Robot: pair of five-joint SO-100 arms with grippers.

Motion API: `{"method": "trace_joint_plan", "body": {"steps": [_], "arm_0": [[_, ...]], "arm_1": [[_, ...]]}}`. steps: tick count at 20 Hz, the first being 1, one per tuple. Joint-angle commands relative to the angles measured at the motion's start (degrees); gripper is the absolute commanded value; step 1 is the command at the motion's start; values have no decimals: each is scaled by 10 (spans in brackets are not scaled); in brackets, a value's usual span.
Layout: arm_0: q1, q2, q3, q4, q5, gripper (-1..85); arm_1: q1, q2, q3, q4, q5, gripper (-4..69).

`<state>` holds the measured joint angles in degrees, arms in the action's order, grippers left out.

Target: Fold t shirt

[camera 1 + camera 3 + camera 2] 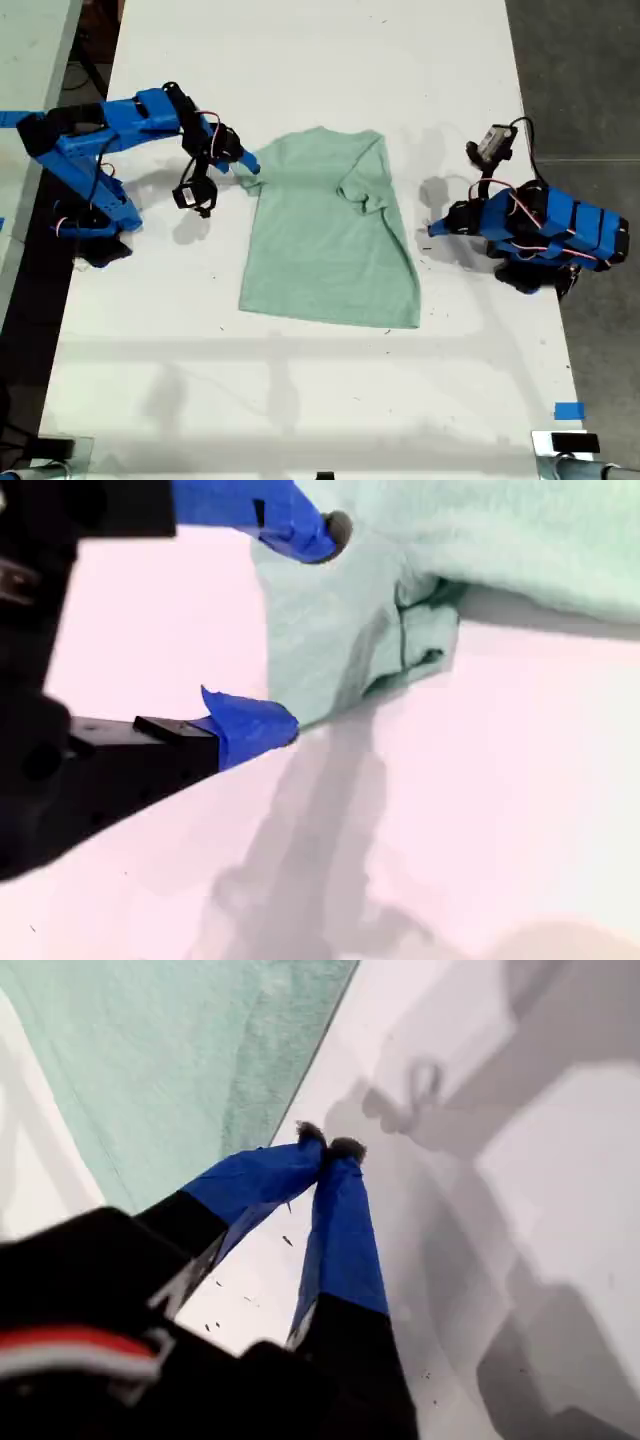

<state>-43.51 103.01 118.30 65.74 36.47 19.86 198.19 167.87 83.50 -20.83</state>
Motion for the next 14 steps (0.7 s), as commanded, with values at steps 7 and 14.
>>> {"method": "trace_joint_plan", "body": {"steps": [7, 14], "arm_0": [[-85, -283, -103, -81, 11, 3], [-12, -166, -39, -139, -40, -1]], "arm_1": [[-8, 25, -1, 4, 2, 16], [-8, 25, -2, 5, 2, 16]]}}
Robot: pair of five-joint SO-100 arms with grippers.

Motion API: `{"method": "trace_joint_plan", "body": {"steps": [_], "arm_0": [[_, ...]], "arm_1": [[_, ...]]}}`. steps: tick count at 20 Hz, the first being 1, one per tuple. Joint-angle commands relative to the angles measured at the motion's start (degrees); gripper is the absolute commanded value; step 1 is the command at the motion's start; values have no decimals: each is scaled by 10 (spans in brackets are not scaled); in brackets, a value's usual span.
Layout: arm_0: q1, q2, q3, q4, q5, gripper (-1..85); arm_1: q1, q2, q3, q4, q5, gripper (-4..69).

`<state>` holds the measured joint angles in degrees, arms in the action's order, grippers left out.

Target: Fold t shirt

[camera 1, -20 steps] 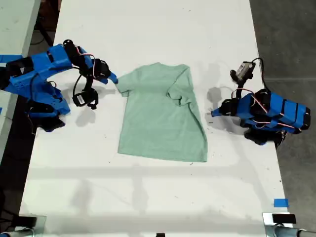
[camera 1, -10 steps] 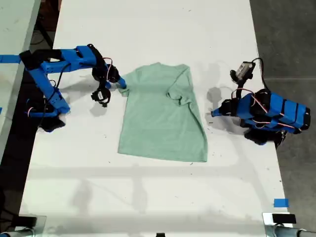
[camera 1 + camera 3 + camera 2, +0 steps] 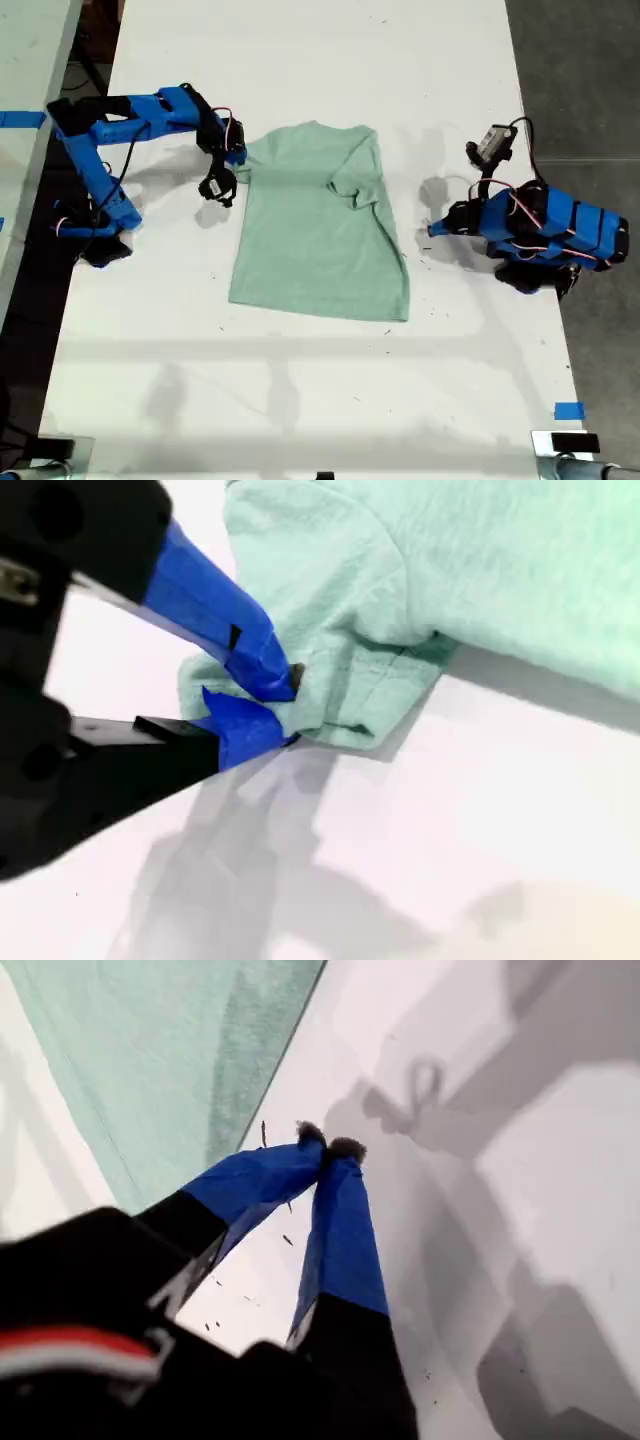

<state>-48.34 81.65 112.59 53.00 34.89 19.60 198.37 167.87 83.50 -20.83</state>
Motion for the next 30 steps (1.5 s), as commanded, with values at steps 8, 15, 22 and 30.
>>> {"method": "trace_joint_plan", "body": {"steps": [8, 15, 22, 30], "arm_0": [[79, 386, 49, 23, -69, 0], [160, 54, -265, -61, -3, 0], [167, -223, -565, 39, 24, 279], [118, 243, -232, 150, -20, 265]], "arm_1": [[-10, 24, -3, 6, 2, 16], [-9, 24, 0, 6, 3, 16], [-27, 24, -3, 9, 16, 16], [-25, 24, -6, 9, 8, 16]]}}
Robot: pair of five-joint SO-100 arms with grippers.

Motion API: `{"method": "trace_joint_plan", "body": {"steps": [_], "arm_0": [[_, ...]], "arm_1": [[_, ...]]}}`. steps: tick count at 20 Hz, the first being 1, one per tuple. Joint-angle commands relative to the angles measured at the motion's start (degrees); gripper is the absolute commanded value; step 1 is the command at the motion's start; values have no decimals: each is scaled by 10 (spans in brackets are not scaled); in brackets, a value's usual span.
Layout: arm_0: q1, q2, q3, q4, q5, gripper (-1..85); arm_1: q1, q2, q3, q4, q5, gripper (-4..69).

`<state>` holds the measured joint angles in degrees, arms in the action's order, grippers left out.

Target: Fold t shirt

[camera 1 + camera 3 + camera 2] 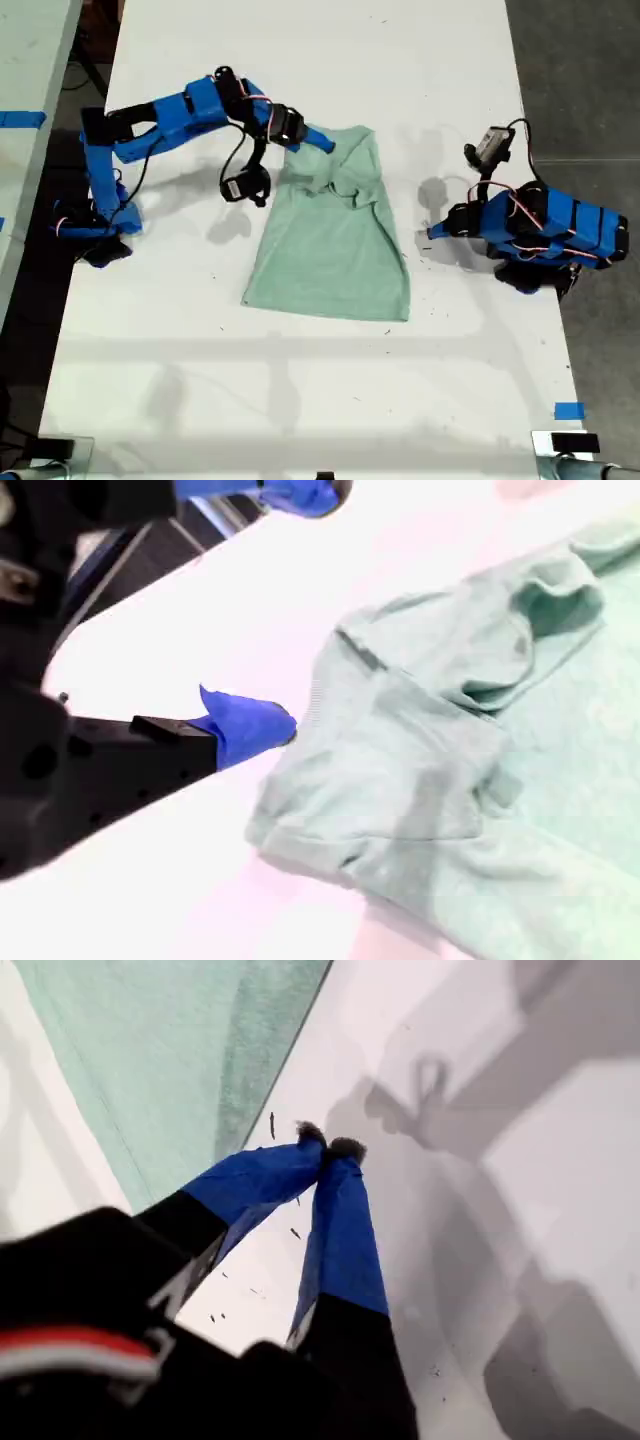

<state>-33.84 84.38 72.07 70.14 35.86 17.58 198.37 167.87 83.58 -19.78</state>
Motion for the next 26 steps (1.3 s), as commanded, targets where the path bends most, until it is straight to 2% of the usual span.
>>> {"method": "trace_joint_plan", "body": {"steps": [1, 3, 6, 7, 9, 13, 15, 26], "arm_0": [[-35, 322, 300, -33, -52, 239], [0, 522, 540, -77, -116, 220], [122, 758, 824, -145, -288, 186], [155, 826, 906, -151, -341, 183], [211, 917, 1002, -145, -403, 168], [226, 1034, 1075, -137, -418, 136], [221, 1165, 1128, -93, -417, 125], [210, 1140, 1126, -101, -407, 123]], "arm_1": [[-5, 24, -6, 8, -3, 16], [-6, 24, -6, 8, -3, 16], [0, 24, -6, 5, -11, 16], [-1, 24, -7, 5, -11, 16], [-4, 24, -5, 6, -7, 16], [1, 24, -4, 5, -10, 16], [-1, 24, -2, 6, -6, 16], [-5, 24, -1, 7, -1, 16]]}}
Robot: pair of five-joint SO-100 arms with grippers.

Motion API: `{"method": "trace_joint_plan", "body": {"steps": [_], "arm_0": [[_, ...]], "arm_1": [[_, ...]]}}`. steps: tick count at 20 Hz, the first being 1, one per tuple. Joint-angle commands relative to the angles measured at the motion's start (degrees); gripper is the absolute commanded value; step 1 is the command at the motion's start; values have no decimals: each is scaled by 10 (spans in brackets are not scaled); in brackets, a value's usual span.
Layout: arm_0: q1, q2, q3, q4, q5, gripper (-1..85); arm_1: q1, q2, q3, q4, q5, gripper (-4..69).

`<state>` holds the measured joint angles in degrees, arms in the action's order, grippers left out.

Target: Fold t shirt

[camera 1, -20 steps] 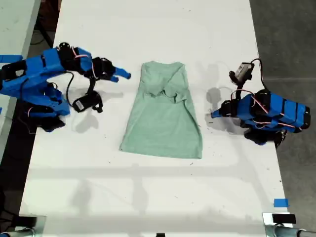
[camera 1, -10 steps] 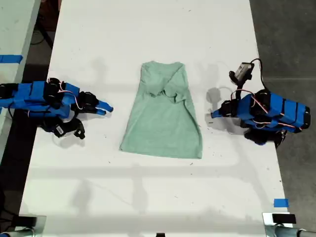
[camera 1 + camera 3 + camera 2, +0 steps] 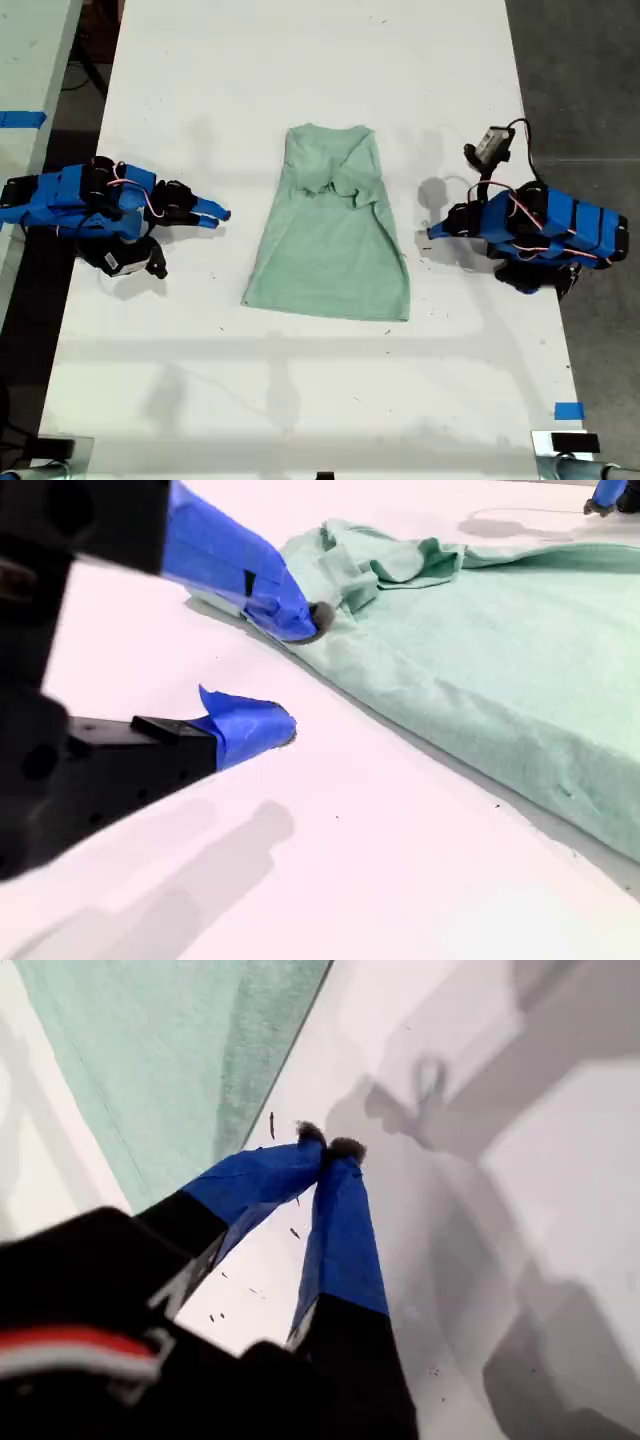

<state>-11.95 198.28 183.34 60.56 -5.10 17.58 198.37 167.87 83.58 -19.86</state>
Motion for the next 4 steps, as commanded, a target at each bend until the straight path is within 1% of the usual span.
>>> {"method": "trace_joint_plan", "body": {"steps": [1, 4], "arm_0": [[-9, 1, 13, -5, 3, 124], [-9, 1, 13, -5, 3, 123]], "arm_1": [[-5, 24, -1, 7, 0, 16], [-5, 24, 0, 7, 0, 16]]}}
